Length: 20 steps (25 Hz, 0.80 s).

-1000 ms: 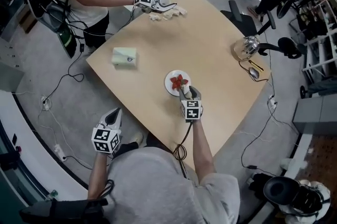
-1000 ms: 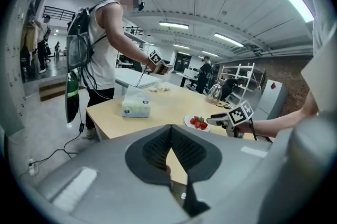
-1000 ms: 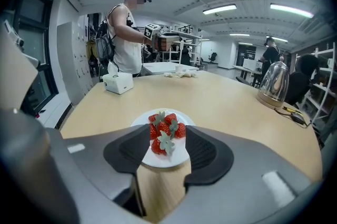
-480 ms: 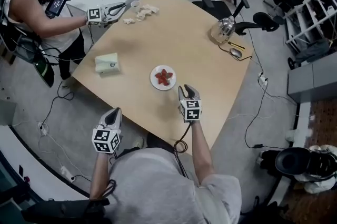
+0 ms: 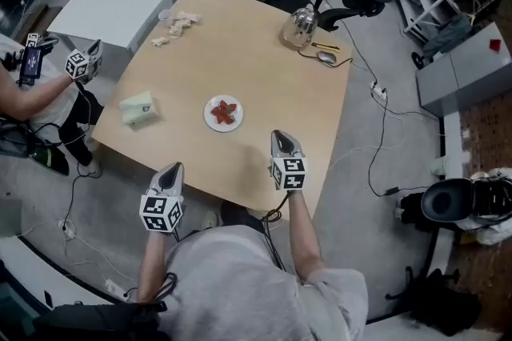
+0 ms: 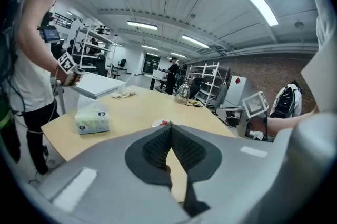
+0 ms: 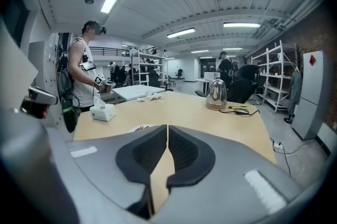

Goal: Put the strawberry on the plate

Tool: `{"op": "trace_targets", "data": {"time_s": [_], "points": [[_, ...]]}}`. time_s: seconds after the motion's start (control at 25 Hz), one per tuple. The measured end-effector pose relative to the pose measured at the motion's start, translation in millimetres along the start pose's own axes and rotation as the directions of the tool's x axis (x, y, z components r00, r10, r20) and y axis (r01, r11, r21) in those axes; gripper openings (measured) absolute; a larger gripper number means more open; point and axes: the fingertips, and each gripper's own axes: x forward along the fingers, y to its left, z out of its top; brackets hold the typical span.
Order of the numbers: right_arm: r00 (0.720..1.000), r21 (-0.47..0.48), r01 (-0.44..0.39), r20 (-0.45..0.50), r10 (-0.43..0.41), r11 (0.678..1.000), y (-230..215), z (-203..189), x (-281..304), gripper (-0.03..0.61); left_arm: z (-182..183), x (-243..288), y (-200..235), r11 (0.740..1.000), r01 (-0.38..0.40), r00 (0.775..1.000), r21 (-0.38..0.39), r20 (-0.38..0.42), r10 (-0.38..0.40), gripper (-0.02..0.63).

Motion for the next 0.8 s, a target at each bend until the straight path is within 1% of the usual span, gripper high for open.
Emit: {"op": "trace_targets", "data": {"time_s": [0.12,0.36,0.8], "points": [[0.999,0.028,0.041,0.030,-0.042,0.999,-5.9,1.9,-20.4,0.008,4.2,6.4,-8.9,0.999,0.040,0.999,0.024,0.000,-0.040,0.020],[0.993,0.067,0.100,0.064,-0.104,0.993,-14.0,-3.8,-57.7,0.008,14.5,11.5,-32.4,0.991,0.111,0.994,0.074,0.012,-0.112,0.020],[0.970,0.116,0.200,0.113,-0.213,0.973,-13.1,-16.2,-123.3,0.008,12.9,19.3,-67.6,0.963,0.232,0.973,0.134,-0.007,-0.233,0.020]]}}
